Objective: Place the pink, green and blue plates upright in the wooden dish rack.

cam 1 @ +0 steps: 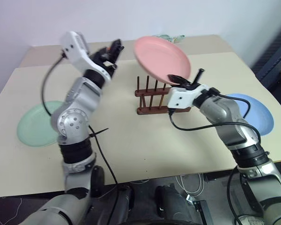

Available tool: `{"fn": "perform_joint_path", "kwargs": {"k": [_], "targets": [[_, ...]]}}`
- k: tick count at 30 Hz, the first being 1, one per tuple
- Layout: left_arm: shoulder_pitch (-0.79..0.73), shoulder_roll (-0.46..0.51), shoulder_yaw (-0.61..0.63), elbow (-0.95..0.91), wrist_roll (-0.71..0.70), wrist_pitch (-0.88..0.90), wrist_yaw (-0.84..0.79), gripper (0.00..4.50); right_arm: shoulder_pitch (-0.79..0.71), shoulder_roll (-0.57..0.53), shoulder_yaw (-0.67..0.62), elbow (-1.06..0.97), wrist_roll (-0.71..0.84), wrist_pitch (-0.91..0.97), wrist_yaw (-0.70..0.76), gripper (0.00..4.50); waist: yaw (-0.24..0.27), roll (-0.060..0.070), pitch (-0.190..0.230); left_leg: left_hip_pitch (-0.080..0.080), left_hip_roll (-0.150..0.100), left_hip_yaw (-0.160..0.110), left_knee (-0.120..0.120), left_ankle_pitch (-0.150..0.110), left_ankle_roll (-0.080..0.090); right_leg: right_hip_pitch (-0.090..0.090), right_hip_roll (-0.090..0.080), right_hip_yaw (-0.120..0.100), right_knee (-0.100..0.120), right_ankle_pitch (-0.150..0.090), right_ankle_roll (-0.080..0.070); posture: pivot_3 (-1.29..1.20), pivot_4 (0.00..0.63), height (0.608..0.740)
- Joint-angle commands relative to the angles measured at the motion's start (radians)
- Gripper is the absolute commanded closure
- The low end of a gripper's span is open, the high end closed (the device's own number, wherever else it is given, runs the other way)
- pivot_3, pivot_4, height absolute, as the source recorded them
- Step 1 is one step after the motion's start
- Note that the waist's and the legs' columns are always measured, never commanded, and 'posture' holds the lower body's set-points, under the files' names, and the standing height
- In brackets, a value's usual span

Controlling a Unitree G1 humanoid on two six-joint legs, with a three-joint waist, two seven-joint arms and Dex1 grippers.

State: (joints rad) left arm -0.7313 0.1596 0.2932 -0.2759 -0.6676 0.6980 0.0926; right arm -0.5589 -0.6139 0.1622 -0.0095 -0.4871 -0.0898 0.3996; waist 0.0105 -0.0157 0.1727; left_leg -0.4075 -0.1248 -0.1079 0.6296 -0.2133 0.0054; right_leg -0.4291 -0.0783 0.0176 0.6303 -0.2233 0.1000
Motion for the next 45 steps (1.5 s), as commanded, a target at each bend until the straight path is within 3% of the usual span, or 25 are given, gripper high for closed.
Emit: {"fn": "perform_joint_path", "kwargs": {"k": [1, 5, 10, 15, 28, 31, 36, 37, 40, 44, 45], "targets": [[0.069, 0.097, -0.055, 0.009, 0.118, -0.092, -0.103, 1.38, 0.014, 0.04, -0.172, -0.107, 0.211, 0.084, 0.014, 4.5, 0.001, 0.0, 0.0, 0.0, 0.0, 0.0, 0.0, 0.0, 0.0, 0.0, 0.0, 0.0, 0.0, 0.0, 0.0, 0.0, 0.15, 0.729], [0.275, 0.295, -0.268, -0.006, 0.289, -0.242, -0.38, 1.38, 0.053, 0.183, -0.402, -0.29, 0.689, 0.446, 0.075, 4.5, 0.0, 0.002, 0.0, 0.0, 0.0, 0.0, -0.001, 0.0, 0.001, 0.0, 0.0, 0.001, 0.0, 0.0, 0.0, 0.0, 0.15, 0.729], [0.442, 0.319, -0.371, -0.068, 0.262, -0.321, -0.591, 1.38, 0.074, 0.258, -0.516, -0.419, 0.988, 0.737, 0.016, 4.5, 0.002, 0.002, 0.0, 0.0, 0.0, -0.001, -0.001, -0.006, 0.008, 0.0, -0.001, 0.001, -0.001, -0.001, -0.004, 0.0, 0.15, 0.729], [0.511, 0.319, -0.424, -0.119, 0.265, -0.318, -0.684, 1.38, 0.095, 0.273, -0.518, -0.467, 1.076, 0.821, -0.052, 4.5, 0.001, 0.005, 0.001, 0.0, 0.001, -0.001, -0.001, -0.007, 0.008, -0.001, -0.002, 0.001, -0.001, -0.002, -0.004, 0.0, 0.15, 0.729], [0.534, 0.301, -0.449, -0.145, 0.287, -0.3, -0.711, 1.38, 0.142, 0.244, -0.455, -0.372, 1.043, 0.84, -0.109, 4.5, 0.001, 0.006, 0.001, -0.001, 0.001, 0.0, -0.001, -0.006, 0.009, -0.001, -0.002, 0.0, -0.001, -0.002, -0.004, 0.0, 0.15, 0.729], [0.535, 0.3, -0.454, -0.145, 0.295, -0.301, -0.712, 1.3, 0.144, 0.228, -0.434, -0.346, 1.024, 0.818, -0.098, 3.3, 0.001, 0.006, 0.001, -0.001, 0.001, 0.0, -0.001, -0.005, 0.009, -0.001, -0.002, 0.0, -0.001, -0.002, -0.004, 0.0, 0.15, 0.729], [0.537, 0.296, -0.458, -0.141, 0.302, -0.306, -0.71, 1.3, 0.123, 0.201, -0.412, -0.326, 0.954, 0.737, -0.099, 0.6, 0.001, 0.006, 0.001, -0.001, 0.001, 0.0, -0.001, -0.005, 0.01, -0.001, -0.002, 0.0, -0.001, -0.002, -0.004, 0.0, 0.15, 0.729], [0.537, 0.296, -0.457, -0.14, 0.304, -0.306, -0.71, 1.3, 0.12, 0.191, -0.407, -0.324, 0.933, 0.707, -0.094, 0.22, 0.001, 0.006, 0.001, -0.001, 0.001, 0.0, -0.001, -0.005, 0.01, -0.001, -0.002, 0.0, -0.001, -0.002, -0.004, 0.0, 0.15, 0.729], [0.541, 0.291, -0.448, -0.136, 0.298, -0.299, -0.706, 1.3, 0.106, 0.161, -0.415, -0.323, 0.895, 0.632, -0.083, 0.22, 0.001, 0.006, 0.001, -0.001, 0.001, 0.0, -0.001, -0.005, 0.009, -0.001, -0.002, 0.0, -0.001, -0.002, -0.004, 0.0, 0.15, 0.729], [0.525, 0.247, -0.338, -0.091, 0.265, -0.279, -0.624, 0.05, 0.026, 0.053, -0.447, -0.314, 0.831, 0.515, -0.046, 0.0, 0.002, 0.008, 0.003, -0.001, 0.001, 0.0, 0.0, -0.005, 0.01, -0.001, -0.002, -0.001, -0.002, -0.002, -0.004, 0.0, 0.15, 0.729], [0.515, 0.237, -0.304, -0.072, 0.278, -0.276, -0.579, 0.05, 0.014, 0.023, -0.428, -0.326, 0.822, 0.495, -0.012, 0.0, 0.001, 0.008, 0.003, -0.001, 0.001, 0.0, 0.0, -0.005, 0.01, -0.001, -0.002, -0.001, -0.002, -0.002, -0.004, 0.0, 0.15, 0.729]]}}
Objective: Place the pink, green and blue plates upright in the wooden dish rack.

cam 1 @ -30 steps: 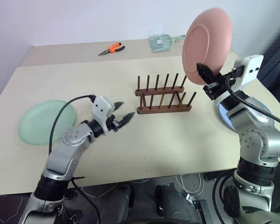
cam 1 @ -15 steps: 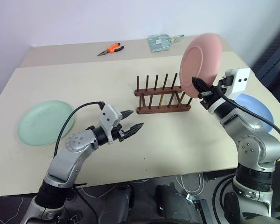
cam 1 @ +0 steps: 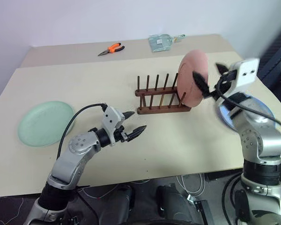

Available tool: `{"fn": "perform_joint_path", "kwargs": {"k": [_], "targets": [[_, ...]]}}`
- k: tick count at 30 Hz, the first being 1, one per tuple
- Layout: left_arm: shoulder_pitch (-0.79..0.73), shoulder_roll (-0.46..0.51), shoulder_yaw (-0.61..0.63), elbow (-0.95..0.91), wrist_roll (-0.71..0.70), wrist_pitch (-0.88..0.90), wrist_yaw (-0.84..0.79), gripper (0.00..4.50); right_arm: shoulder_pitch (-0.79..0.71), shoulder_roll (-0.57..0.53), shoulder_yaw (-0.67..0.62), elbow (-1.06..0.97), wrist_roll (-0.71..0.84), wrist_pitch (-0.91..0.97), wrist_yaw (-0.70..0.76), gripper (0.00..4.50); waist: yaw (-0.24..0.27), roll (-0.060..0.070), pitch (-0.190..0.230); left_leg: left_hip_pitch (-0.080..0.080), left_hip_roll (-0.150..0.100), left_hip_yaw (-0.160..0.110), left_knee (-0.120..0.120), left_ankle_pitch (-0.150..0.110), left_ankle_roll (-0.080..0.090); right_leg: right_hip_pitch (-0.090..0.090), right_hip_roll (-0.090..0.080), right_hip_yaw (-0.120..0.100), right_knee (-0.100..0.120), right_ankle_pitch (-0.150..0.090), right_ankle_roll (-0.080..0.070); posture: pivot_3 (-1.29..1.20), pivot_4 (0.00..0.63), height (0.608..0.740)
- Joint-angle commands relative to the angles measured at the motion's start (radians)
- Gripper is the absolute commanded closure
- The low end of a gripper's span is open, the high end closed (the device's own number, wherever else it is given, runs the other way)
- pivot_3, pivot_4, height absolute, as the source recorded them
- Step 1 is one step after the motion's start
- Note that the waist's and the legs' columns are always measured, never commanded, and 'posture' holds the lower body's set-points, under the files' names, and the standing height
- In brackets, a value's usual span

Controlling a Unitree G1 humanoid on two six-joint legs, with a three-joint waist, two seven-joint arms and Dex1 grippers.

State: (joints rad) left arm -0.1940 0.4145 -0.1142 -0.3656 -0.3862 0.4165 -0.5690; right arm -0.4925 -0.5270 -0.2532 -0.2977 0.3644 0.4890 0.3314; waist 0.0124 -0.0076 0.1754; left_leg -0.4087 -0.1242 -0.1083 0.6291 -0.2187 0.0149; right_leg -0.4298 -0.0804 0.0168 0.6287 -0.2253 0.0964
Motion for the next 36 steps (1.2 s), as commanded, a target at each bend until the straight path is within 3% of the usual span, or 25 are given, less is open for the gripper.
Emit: {"fn": "perform_joint_path", "kwargs": {"k": [1, 8, 15, 19, 23, 26, 33, 36], "targets": [[-0.028, -0.026, 0.126, 0.03, 0.008, 0.01, 0.113, 0.05, -0.061, -0.085, 0.003, -0.047, -0.036, -0.099, 0.08, 0.0, -0.001, 0.0, 0.0, 0.0, 0.0, 0.0, 0.0, 0.0, 0.0, 0.0, 0.0, 0.0, 0.0, 0.0, 0.0, 0.0, 0.15, 0.729], [-0.141, -0.088, 0.457, 0.205, 0.169, 0.145, 0.654, 0.05, -0.086, -0.169, 0.271, -0.178, -0.121, -0.18, 0.289, 0.0, -0.006, -0.001, 0.001, 0.0, 0.002, 0.0, 0.0, 0.0, 0.0, 0.0, 0.001, -0.001, 0.0, 0.001, 0.003, 0.0, 0.15, 0.729], [-0.186, -0.164, 0.799, 0.125, 0.164, 0.33, 1.0, 0.05, -0.064, -0.066, 0.439, -0.127, -0.198, -0.255, 0.322, 0.0, 0.005, -0.006, 0.0, 0.0, 0.0, -0.001, 0.002, -0.001, -0.001, 0.001, 0.0, -0.002, 0.0, 0.002, 0.004, 0.0, 0.15, 0.729], [-0.202, -0.283, 0.964, 0.028, 0.076, 0.442, 1.111, 0.05, -0.067, -0.034, 0.45, -0.074, -0.211, -0.291, 0.338, 0.0, 0.005, -0.008, 0.0, 0.0, 0.0, -0.001, 0.003, -0.002, -0.002, 0.001, 0.0, -0.002, 0.0, 0.002, 0.005, 0.0, 0.15, 0.729], [-0.175, -0.354, 0.994, -0.024, -0.014, 0.532, 1.083, 0.05, -0.064, -0.02, 0.452, -0.037, -0.223, -0.318, 0.349, 0.0, 0.004, -0.01, 0.0, 0.0, 0.0, -0.002, 0.003, -0.002, -0.003, 0.002, 0.0, -0.003, 0.0, 0.002, 0.004, 0.0, 0.15, 0.729], [-0.196, -0.409, 1.068, -0.021, -0.091, 0.542, 1.126, 0.89, -0.057, -0.013, 0.453, -0.033, -0.233, -0.326, 0.351, 0.0, 0.001, -0.01, -0.001, 0.0, 0.0, -0.002, 0.003, -0.002, -0.003, 0.002, 0.0, -0.003, 0.0, 0.002, 0.004, 0.0, 0.15, 0.729], [-0.22, -0.399, 1.074, 0.01, -0.164, 0.554, 1.135, 4.43, -0.04, -0.009, 0.442, -0.048, -0.246, -0.311, 0.352, 0.0, 0.004, -0.01, -0.001, 0.001, 0.0, -0.002, 0.002, -0.001, -0.004, 0.002, 0.001, -0.003, 0.001, 0.002, 0.004, 0.0, 0.15, 0.729], [-0.23, -0.374, 1.017, 0.015, -0.187, 0.51, 1.069, 4.43, -0.038, -0.029, 0.439, -0.053, -0.248, -0.279, 0.365, 0.0, 0.003, -0.01, -0.001, 0.001, 0.0, -0.002, 0.002, -0.001, -0.004, 0.002, 0.001, -0.003, 0.001, 0.002, 0.004, 0.0, 0.15, 0.729]]}}
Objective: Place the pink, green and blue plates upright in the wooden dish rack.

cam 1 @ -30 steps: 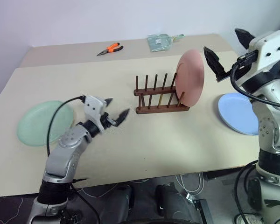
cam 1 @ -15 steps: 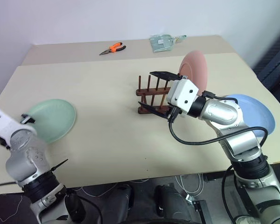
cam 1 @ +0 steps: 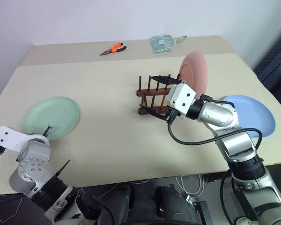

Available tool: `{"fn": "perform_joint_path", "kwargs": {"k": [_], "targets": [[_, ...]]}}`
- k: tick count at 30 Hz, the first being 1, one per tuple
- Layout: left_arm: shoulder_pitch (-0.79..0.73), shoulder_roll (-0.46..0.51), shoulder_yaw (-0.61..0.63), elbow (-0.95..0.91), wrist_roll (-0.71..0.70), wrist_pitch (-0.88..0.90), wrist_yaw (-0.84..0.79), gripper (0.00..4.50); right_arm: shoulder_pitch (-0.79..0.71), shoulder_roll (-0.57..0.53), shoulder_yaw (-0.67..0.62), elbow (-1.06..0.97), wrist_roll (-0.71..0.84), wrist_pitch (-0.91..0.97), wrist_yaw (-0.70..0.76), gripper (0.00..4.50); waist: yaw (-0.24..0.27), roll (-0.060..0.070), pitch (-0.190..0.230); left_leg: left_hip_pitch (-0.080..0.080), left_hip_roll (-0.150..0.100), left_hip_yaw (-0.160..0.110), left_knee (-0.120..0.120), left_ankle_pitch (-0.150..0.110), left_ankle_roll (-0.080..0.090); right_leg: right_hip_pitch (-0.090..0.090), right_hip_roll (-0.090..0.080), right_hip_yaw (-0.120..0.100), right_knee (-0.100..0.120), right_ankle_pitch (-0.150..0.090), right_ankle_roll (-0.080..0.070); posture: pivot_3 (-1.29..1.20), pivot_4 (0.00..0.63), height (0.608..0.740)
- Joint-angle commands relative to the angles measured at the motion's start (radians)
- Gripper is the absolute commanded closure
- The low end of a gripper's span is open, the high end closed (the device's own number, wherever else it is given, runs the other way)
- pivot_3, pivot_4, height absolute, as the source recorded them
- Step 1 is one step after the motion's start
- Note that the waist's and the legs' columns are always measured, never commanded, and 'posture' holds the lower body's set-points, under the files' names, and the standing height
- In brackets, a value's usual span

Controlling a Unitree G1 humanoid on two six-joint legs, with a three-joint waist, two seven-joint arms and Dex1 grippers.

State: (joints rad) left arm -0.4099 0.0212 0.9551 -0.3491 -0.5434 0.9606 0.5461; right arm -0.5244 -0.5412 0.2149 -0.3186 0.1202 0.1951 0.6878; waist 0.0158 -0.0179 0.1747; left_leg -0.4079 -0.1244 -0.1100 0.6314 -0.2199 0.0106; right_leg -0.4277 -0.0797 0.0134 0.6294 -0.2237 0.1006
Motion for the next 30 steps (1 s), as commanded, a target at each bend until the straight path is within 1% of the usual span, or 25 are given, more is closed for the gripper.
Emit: {"fn": "perform_joint_path", "kwargs": {"k": [1, 3, 5, 9, 11, 13, 15, 19, 20, 21, 22, 25, 27, 28, 30], "targets": [[-0.023, 0.034, -0.099, -0.015, -0.029, -0.061, -0.086, 4.43, -0.007, -0.021, -0.028, -0.032, -0.012, 0.014, 0.013, 0.0, 0.001, -0.001, 0.0, 0.0, 0.0, 0.0, 0.0, 0.0, 0.0, 0.0, 0.0, 0.0, 0.0, 0.0, 0.0, 0.0, 0.15, 0.729], [-0.056, 0.082, -0.232, -0.049, -0.007, -0.116, -0.185, 4.43, -0.013, -0.029, -0.019, -0.031, -0.043, -0.006, 0.011, 0.0, 0.004, -0.003, 0.002, 0.0, 0.0, -0.001, 0.0, 0.0, -0.001, 0.0, 0.0, 0.0, 0.0, 0.0, 0.0, 0.0, 0.15, 0.729], [-0.1, 0.11, -0.329, -0.066, -0.002, -0.153, -0.247, 4.43, -0.022, -0.031, -0.008, -0.027, -0.076, -0.033, 0.005, 0.0, 0.009, -0.006, 0.003, -0.001, 0.0, -0.001, 0.0, 0.001, -0.002, 0.0, 0.0, 0.0, 0.0, 0.0, 0.0, 0.0, 0.15, 0.729], [-0.179, 0.176, -0.562, -0.087, 0.04, -0.159, -0.351, 4.43, -0.052, -0.021, 0.028, 0.0, -0.159, -0.112, -0.005, 0.0, 0.01, -0.006, 0.003, 0.0, 0.0, 0.001, 0.0, 0.002, -0.003, 0.0, 0.0, 0.0, 0.0, 0.0, -0.001, 0.0, 0.15, 0.729], [-0.22, 0.153, -0.627, -0.101, 0.02, -0.149, -0.364, 4.43, -0.072, -0.021, 0.059, 0.028, -0.236, -0.174, -0.022, 0.0, 0.002, -0.006, 0.003, 0.0, 0.0, 0.001, -0.001, 0.004, -0.006, -0.001, 0.0, 0.001, -0.001, 0.0, -0.001, 0.0, 0.15, 0.729], [-0.249, 0.127, -0.678, -0.107, 0.01, -0.131, -0.37, 4.43, -0.103, -0.016, 0.089, 0.087, -0.339, -0.237, -0.072, 0.0, -0.004, -0.006, 0.003, 0.0, 0.0, 0.001, -0.001, 0.004, -0.006, -0.001, 0.0, 0.001, 0.0, 0.0, -0.001, 0.0, 0.15, 0.729], [-0.265, 0.092, -0.706, -0.113, -0.005, -0.123, -0.37, 4.43, -0.134, -0.007, 0.104, 0.149, -0.424, -0.284, -0.13, 0.0, -0.007, -0.006, 0.003, 0.0, 0.0, 0.001, -0.001, 0.004, -0.007, -0.001, 0.0, 0.001, 0.0, 0.0, -0.001, 0.0, 0.15, 0.729], [-0.278, 0.03, -0.742, -0.128, -0.035, -0.1, -0.357, 4.43, -0.154, 0.001, 0.13, 0.226, -0.516, -0.347, -0.177, 0.0, -0.005, -0.006, 0.003, 0.0, 0.0, 0.001, -0.002, 0.006, -0.006, -0.002, 0.001, 0.001, 0.0, 0.0, -0.001, 0.0, 0.15, 0.729], [-0.275, 0.023, -0.743, -0.129, -0.041, -0.095, -0.355, 4.5, -0.155, 0.003, 0.131, 0.238, -0.532, -0.354, -0.185, 0.52, -0.004, -0.006, 0.003, 0.0, 0.0, 0.001, -0.002, 0.006, -0.006, -0.002, 0.001, 0.002, 0.0, 0.0, -0.001, 0.0, 0.15, 0.729], [-0.27, 0.024, -0.749, -0.131, -0.038, -0.089, -0.358, 4.5, -0.158, 0.005, 0.128, 0.247, -0.546, -0.359, -0.193, 0.83, -0.003, -0.007, 0.003, 0.0, 0.0, 0.001, -0.002, 0.006, -0.006, -0.002, 0.001, 0.002, 0.0, 0.0, -0.001, 0.0, 0.15, 0.729], [-0.265, 0.026, -0.755, -0.133, -0.034, -0.084, -0.362, 4.5, -0.159, 0.007, 0.125, 0.254, -0.558, -0.363, -0.199, 1.3, -0.003, -0.006, 0.003, 0.0, 0.0, 0.001, -0.002, 0.006, -0.006, -0.002, 0.001, 0.002, 0.0, 0.0, -0.001, 0.0, 0.15, 0.729], [-0.254, 0.013, -0.739, -0.137, -0.062, -0.076, -0.367, 4.5, -0.162, 0.008, 0.117, 0.268, -0.583, -0.378, -0.21, 2.91, -0.004, -0.006, 0.003, 0.0, 0.0, 0.001, -0.002, 0.006, -0.006, -0.002, 0.001, 0.002, 0.0, 0.0, -0.001, 0.0, 0.15, 0.729], [-0.248, 0.003, -0.721, -0.141, -0.091, -0.076, -0.376, 3.75, -0.163, 0.007, 0.115, 0.272, -0.597, -0.391, -0.216, 3.99, -0.004, -0.006, 0.004, 0.0, 0.0, 0.001, -0.002, 0.006, -0.006, -0.002, 0.001, 0.002, 0.0, 0.0, -0.001, 0.0, 0.15, 0.729], [-0.248, 0.001, -0.716, -0.142, -0.098, -0.076, -0.379, 3.39, -0.164, 0.007, 0.114, 0.275, -0.601, -0.397, -0.218, 4.44, -0.004, -0.007, 0.004, 0.0, 0.0, 0.001, -0.002, 0.006, -0.006, -0.002, 0.001, 0.002, 0.0, 0.0, -0.001, 0.0, 0.15, 0.729], [-0.251, -0.007, -0.703, -0.143, -0.112, -0.086, -0.376, 2.43, -0.163, 0.008, 0.111, 0.278, -0.609, -0.408, -0.221, 4.5, -0.003, -0.007, 0.004, 0.0, 0.0, 0.001, -0.002, 0.007, -0.006, -0.002, 0.001, 0.002, 0.0, 0.0, -0.001, 0.0, 0.15, 0.729]]}}
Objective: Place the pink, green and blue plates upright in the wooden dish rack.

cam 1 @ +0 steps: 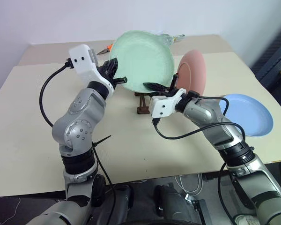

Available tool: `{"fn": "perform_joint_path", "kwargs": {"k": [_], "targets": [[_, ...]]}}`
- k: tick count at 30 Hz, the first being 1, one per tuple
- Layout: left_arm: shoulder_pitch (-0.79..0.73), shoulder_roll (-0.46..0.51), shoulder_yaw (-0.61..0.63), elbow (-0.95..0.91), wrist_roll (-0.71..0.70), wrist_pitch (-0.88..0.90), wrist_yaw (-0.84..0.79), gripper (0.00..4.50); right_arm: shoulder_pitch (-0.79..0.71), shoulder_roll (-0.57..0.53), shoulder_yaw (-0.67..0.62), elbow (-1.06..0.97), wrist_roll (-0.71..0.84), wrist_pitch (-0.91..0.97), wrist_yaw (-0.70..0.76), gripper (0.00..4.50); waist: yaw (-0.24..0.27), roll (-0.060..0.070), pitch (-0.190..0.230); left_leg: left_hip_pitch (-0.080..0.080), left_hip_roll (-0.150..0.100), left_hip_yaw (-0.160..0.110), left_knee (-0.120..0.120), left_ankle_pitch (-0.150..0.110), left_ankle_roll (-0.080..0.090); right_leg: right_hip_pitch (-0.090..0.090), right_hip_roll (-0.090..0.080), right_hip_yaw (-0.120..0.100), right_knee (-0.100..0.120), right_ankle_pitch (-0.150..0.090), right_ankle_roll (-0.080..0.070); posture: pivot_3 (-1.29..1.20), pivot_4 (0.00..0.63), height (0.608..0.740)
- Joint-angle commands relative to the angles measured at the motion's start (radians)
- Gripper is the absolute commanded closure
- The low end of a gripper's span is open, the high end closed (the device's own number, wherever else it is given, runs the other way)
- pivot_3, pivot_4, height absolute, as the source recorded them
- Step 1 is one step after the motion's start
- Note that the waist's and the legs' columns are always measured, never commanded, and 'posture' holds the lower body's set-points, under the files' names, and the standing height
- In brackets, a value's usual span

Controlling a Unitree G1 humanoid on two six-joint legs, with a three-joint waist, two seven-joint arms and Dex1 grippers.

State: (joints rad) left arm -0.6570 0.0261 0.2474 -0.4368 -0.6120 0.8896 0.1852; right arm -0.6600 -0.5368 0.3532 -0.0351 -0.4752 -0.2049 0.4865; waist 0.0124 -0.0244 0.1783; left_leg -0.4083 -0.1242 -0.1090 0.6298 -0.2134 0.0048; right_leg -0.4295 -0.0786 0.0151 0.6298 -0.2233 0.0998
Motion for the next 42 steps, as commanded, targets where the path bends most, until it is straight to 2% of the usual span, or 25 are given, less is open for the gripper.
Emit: {"fn": "perform_joint_path", "kwargs": {"k": [1, 3, 6, 8, 10, 12, 15, 18, 21, 29, 39, 42], "targets": [[-0.01, -0.017, 0.017, -0.058, -0.052, -0.035, -0.015, 1.88, -0.026, 0.004, -0.029, -0.006, -0.017, -0.011, -0.02, 4.5, 0.001, 0.0, 0.0, 0.0, 0.0, 0.0, 0.0, 0.0, 0.0, 0.0, 0.0, 0.0, 0.0, 0.0, 0.0, 0.0, 0.15, 0.729], [-0.032, 0.001, 0.06, -0.056, -0.02, -0.126, -0.009, 0.89, -0.018, 0.006, -0.035, -0.013, -0.022, -0.013, -0.028, 4.5, 0.001, 0.0, 0.0, 0.0, 0.0, 0.0, 0.001, 0.0, 0.0, 0.001, 0.0, 0.0, 0.0, 0.0, 0.0, 0.0, 0.15, 0.729], [-0.015, 0.126, 0.065, -0.033, 0.13, -0.253, -0.025, 0.89, 0.008, 0.02, -0.077, -0.048, 0.014, 0.013, -0.044, 4.5, -0.006, 0.0, 0.0, 0.0, 0.0, 0.0, -0.001, 0.0, -0.001, 0.0, 0.001, 0.0, 0.0, 0.0, 0.0, 0.0, 0.15, 0.729], [0.077, 0.297, -0.032, -0.011, 0.305, -0.351, -0.11, 0.89, 0.035, 0.051, -0.149, -0.108, 0.108, 0.065, -0.048, 4.5, -0.01, 0.0, 0.0, 0.0, 0.001, 0.0, -0.003, 0.001, -0.002, -0.001, 0.001, 0.001, 0.001, 0.0, -0.001, 0.0, 0.15, 0.729], [0.161, 0.392, -0.08, 0.021, 0.38, -0.421, -0.177, 0.89, 0.058, 0.095, -0.216, -0.178, 0.226, 0.132, -0.034, 4.5, -0.008, 0.002, 0.0, 0.001, 0.001, 0.001, -0.005, 0.001, -0.002, -0.002, 0.001, 0.003, 0.001, 0.0, -0.001, 0.0, 0.15, 0.729], [0.236, 0.386, -0.067, 0.054, 0.364, -0.475, -0.216, 0.89, 0.08, 0.158, -0.278, -0.27, 0.39, 0.262, -0.009, 4.5, -0.001, 0.002, 0.0, 0.001, 0.0, 0.001, -0.005, 0.001, -0.001, -0.002, 0.001, 0.003, 0.0, 0.0, -0.001, 0.0, 0.15, 0.729], [0.348, 0.393, -0.119, 0.079, 0.37, -0.542, -0.329, 0.89, 0.106, 0.246, -0.355, -0.404, 0.604, 0.499, -0.015, 4.5, 0.003, 0.002, 0.0, 0.0, 0.0, -0.002, -0.002, -0.004, 0.006, 0.0, 0.001, 0.001, 0.0, 0.0, -0.002, 0.0, 0.15, 0.729], [0.455, 0.403, -0.207, 0.067, 0.377, -0.621, -0.463, 0.89, 0.137, 0.337, -0.425, -0.511, 0.789, 0.722, -0.092, 4.5, 0.002, 0.002, 0.001, 0.0, 0.0, -0.002, -0.002, -0.005, 0.005, 0.0, 0.0, 0.001, 0.0, 0.0, -0.002, 0.0, 0.15, 0.729], [0.541, 0.399, -0.284, 0.038, 0.33, -0.613, -0.579, 0.89, 0.172, 0.424, -0.482, -0.578, 0.919, 0.885, -0.2, 4.5, -0.001, 0.006, 0.001, 0.0, 0.001, -0.002, -0.003, -0.006, 0.004, -0.001, 0.0, 0.001, 0.0, -0.002, -0.005, 0.0, 0.15, 0.729], [0.572, 0.37, -0.344, -0.007, 0.32, -0.589, -0.652, 0.89, 0.207, 0.469, -0.52, -0.598, 1.011, 1.007, -0.34, 4.5, -0.002, 0.011, 0.002, 0.0, 0.001, -0.001, -0.004, -0.006, 0.004, -0.003, 0.0, 0.002, 0.0, -0.002, -0.005, 0.0, 0.15, 0.729], [0.569, 0.346, -0.373, -0.02, 0.345, -0.58, -0.655, 0.89, 0.135, 0.445, -0.556, -0.455, 1.069, 1.076, -0.404, 4.5, -0.002, 0.011, 0.002, 0.0, 0.001, -0.001, -0.004, -0.004, 0.007, -0.003, 0.0, 0.001, 0.0, -0.002, -0.005, 0.0, 0.15, 0.729], [0.566, 0.344, -0.375, -0.018, 0.351, -0.583, -0.656, 0.82, 0.12, 0.424, -0.546, -0.433, 1.07, 1.085, -0.397, 3.35, -0.002, 0.011, 0.002, 0.0, 0.001, -0.001, -0.004, -0.004, 0.007, -0.003, 0.0, 0.001, 0.0, -0.002, -0.005, 0.0, 0.15, 0.729]]}}
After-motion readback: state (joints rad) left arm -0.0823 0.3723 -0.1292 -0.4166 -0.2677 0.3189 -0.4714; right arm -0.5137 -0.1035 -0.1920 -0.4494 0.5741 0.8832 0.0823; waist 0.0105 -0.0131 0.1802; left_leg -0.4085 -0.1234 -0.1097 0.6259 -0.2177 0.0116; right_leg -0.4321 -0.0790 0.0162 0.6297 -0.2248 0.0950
